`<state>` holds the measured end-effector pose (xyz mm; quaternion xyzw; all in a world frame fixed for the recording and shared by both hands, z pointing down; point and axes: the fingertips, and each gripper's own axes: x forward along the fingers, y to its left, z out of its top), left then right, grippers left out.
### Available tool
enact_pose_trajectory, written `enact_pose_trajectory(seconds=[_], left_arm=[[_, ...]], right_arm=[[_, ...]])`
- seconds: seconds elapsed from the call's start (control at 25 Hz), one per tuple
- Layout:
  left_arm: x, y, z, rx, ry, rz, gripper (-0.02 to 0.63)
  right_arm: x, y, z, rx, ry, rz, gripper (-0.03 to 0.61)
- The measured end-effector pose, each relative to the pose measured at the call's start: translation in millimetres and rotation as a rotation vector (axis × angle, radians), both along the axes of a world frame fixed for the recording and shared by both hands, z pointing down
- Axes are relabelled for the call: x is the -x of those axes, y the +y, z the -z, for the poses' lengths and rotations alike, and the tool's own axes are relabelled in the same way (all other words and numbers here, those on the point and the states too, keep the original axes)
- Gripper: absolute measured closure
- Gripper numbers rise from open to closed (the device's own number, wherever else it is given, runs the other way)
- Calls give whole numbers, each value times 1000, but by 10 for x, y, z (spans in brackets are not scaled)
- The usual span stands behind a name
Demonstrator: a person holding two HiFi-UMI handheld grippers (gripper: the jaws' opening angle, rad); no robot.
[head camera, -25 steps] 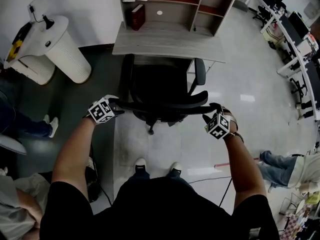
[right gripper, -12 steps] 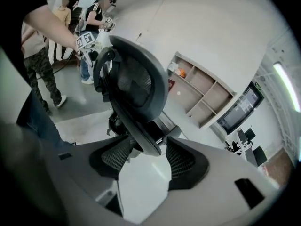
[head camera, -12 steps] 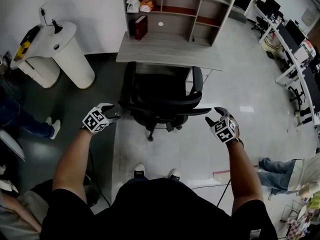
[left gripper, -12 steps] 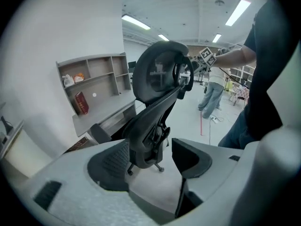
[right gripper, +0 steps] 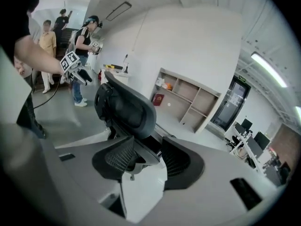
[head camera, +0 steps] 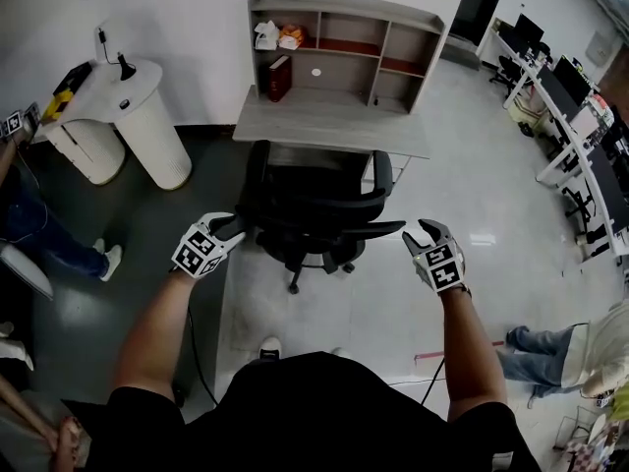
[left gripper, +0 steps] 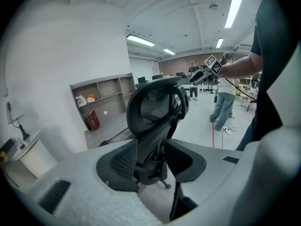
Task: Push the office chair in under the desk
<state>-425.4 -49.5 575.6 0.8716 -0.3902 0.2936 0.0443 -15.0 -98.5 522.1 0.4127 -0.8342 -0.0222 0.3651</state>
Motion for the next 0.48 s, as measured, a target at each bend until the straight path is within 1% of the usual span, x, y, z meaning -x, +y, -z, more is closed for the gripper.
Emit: enact_pose_trajectory(seconds=[0.04, 0.08, 0.16, 0.2, 0.24, 0.32, 0.48], left_arm=[[-57, 20, 61, -13, 16, 2, 437], [-122, 43, 115, -24, 32, 2, 466], [-253, 95, 194, -43, 56, -5, 497], [-309, 122, 223, -52, 64, -11, 524], [-363, 148, 252, -62, 76, -19, 534], [-464, 187, 323, -75, 103, -38, 580], [-608, 240, 447, -92, 122, -62, 597]], right_arm=[[13, 16, 62, -12, -26, -8, 388], [27, 30, 128, -23, -53, -16, 399], [68, 57, 260, -43, -107, -28, 419], [95, 74, 314, -50, -132, -32, 427], [121, 92, 357, -56, -154, -35, 436], [168, 118, 432, -69, -192, -40, 448], [198, 132, 537, -88, -230, -58, 468]])
